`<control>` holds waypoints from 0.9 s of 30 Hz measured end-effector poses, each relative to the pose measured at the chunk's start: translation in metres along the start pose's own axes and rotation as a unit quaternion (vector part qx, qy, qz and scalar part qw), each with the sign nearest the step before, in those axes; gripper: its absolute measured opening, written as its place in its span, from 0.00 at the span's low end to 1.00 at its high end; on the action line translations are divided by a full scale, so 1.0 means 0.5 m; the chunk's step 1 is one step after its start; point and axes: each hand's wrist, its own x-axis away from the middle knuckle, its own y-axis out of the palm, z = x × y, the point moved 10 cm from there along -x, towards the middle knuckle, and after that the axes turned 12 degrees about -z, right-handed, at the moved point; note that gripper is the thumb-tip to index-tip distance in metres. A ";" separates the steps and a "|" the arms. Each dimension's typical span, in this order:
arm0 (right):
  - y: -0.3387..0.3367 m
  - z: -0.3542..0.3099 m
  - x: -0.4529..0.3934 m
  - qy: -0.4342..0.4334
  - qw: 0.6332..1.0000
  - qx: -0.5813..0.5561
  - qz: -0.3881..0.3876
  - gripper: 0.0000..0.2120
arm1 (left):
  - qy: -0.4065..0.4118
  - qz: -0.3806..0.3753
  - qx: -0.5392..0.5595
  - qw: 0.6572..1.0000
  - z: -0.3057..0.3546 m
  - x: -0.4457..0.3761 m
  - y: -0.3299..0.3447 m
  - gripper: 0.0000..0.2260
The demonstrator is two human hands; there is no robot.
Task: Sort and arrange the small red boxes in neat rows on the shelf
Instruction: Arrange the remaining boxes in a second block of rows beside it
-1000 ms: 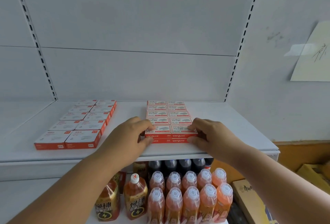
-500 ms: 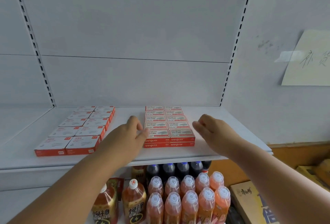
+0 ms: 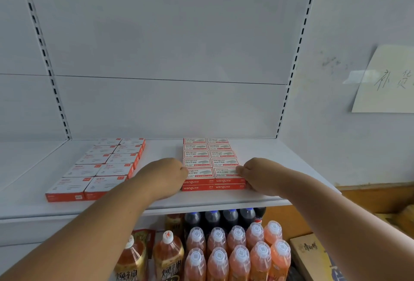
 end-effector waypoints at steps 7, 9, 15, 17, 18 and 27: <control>-0.023 0.021 -0.047 0.042 0.997 -0.041 -0.045 0.23 | -0.043 0.007 0.040 0.998 -0.018 -0.034 -0.035 0.20; -0.028 0.018 -0.066 0.035 0.998 -0.044 -0.026 0.24 | -0.046 0.007 0.036 0.998 -0.013 -0.042 -0.037 0.21; -0.017 0.003 -0.086 0.021 0.999 0.031 -0.011 0.27 | -0.038 0.003 0.018 0.999 -0.010 -0.058 -0.023 0.21; -0.017 0.001 -0.089 0.021 0.999 0.047 -0.009 0.26 | -0.037 0.004 0.016 0.999 -0.011 -0.063 -0.020 0.20; -0.017 0.000 -0.090 0.021 0.998 0.054 -0.006 0.25 | -0.037 0.006 0.016 0.999 -0.011 -0.064 -0.018 0.20; -0.033 0.025 -0.098 0.049 0.996 -0.072 -0.010 0.31 | -0.045 0.059 0.015 0.997 -0.020 -0.067 -0.063 0.24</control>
